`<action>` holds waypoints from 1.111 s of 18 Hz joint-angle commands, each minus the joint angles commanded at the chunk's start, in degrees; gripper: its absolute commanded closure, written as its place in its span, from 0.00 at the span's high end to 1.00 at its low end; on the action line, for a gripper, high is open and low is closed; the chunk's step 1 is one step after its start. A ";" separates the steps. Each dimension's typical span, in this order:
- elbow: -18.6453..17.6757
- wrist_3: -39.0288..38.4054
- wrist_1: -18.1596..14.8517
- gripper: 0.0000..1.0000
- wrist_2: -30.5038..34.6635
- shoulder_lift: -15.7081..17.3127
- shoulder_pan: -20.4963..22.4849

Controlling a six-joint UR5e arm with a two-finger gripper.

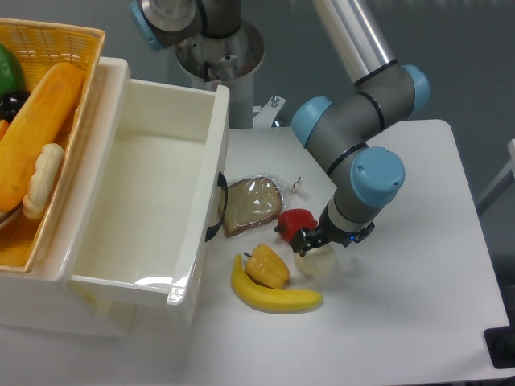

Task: Pick up the pear
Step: 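Close the gripper around the white pear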

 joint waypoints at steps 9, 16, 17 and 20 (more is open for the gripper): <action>0.17 -0.18 0.00 1.00 0.00 -1.32 -0.17; 0.88 -1.49 -0.09 1.00 0.09 -2.64 -0.44; 0.88 -1.50 -0.09 1.00 0.09 -2.64 -0.53; 1.05 -1.50 -0.09 1.00 0.09 -2.64 -0.79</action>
